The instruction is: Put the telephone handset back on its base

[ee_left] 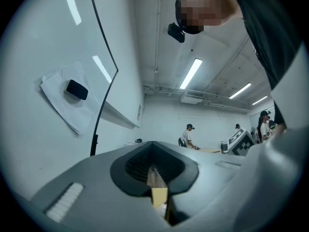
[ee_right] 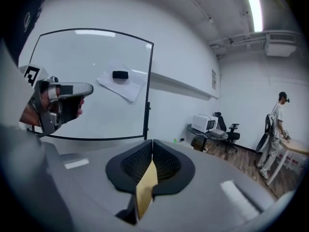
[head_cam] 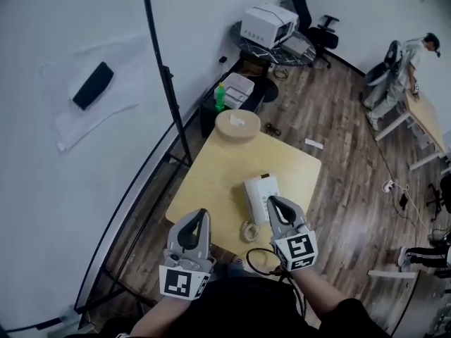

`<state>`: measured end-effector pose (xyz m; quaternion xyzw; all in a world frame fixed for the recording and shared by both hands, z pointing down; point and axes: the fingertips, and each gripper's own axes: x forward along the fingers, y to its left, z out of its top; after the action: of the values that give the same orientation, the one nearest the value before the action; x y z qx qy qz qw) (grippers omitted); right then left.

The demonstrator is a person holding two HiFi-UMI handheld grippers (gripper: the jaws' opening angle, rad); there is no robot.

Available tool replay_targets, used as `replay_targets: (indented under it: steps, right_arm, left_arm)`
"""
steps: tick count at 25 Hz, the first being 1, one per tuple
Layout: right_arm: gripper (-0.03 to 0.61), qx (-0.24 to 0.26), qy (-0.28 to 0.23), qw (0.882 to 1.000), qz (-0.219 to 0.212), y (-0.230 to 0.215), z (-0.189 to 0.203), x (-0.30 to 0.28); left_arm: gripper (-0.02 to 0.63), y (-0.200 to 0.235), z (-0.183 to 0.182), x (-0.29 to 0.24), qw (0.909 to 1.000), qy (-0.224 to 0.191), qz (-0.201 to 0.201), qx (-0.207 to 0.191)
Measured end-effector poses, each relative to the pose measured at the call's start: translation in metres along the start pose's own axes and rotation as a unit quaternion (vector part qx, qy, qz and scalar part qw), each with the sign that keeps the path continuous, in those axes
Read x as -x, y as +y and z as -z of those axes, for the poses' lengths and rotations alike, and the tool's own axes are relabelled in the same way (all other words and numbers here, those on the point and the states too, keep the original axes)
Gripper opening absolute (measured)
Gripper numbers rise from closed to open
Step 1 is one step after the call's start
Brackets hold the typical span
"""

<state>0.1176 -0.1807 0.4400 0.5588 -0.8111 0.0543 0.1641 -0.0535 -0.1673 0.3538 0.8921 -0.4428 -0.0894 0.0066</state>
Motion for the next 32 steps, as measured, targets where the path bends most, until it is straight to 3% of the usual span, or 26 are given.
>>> replay_targets:
  steps: [8, 32]
  right_arm:
    - [0.009, -0.025, -0.060, 0.997, 0.030, -0.003, -0.022, 0.043]
    - [0.008, -0.003, -0.075, 0.997, 0.020, 0.018, -0.040, 0.047]
  left_arm:
    - [0.000, -0.023, -0.012, -0.010, 0.9994, -0.001, 0.034, -0.012]
    - [0.000, -0.022, -0.023, -0.017, 0.9992, -0.011, 0.037, -0.013]
